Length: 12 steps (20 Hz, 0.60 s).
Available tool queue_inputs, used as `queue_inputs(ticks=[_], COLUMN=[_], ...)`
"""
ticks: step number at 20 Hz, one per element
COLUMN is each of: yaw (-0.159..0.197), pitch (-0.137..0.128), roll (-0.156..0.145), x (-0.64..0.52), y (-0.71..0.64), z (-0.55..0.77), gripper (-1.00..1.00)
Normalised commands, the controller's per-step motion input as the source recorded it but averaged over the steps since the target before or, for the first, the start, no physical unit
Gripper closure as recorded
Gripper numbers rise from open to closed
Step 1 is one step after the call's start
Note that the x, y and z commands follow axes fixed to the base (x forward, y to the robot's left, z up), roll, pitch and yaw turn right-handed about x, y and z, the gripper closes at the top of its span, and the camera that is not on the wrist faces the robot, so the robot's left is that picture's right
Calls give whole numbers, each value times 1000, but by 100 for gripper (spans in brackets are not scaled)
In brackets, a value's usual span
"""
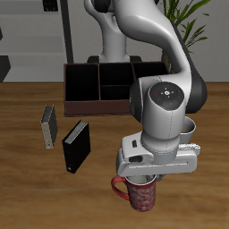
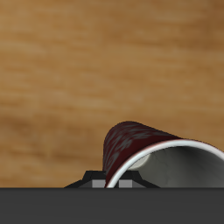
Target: Place the red mug into the back desk caddy's right compartment
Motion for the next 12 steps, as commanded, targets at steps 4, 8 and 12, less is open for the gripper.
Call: queue_inputs(ticks=[4,8,12], yaw=[0,2,-33], pitch=[-50,-7,-132], roll=[-17,-6,11], x=[-195,-41,-719], y=[-161,-38,-30], z=[372,69,975], gripper=[100,100,100])
